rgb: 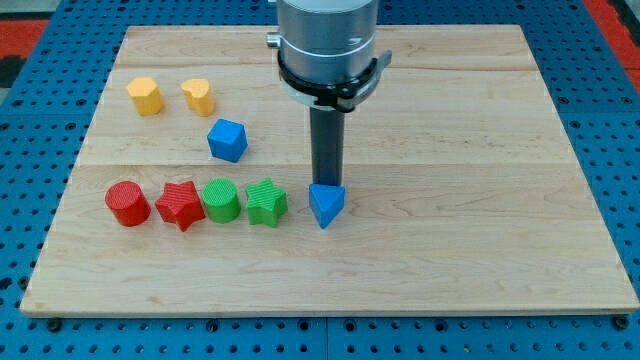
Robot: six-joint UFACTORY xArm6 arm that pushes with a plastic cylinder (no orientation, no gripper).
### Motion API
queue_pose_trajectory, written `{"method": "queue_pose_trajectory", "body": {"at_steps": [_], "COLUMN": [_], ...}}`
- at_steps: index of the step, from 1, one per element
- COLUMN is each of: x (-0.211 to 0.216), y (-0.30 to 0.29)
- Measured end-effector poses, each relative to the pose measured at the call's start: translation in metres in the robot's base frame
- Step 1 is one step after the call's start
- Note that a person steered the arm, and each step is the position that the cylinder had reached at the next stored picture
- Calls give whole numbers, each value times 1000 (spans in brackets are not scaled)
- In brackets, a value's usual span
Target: Arrange the blue blocks horizontally right to the green star
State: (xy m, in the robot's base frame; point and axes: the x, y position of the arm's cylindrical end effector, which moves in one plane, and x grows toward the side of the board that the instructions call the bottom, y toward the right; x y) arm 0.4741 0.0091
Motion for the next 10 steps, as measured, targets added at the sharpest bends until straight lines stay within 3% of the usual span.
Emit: {"method": "queue_pose_trajectory", "body": {"at_steps": [2, 5, 6, 7, 10], "x": [-21, -110, -112, -105, -73], "y": [-7, -166, -217, -226, -180]}}
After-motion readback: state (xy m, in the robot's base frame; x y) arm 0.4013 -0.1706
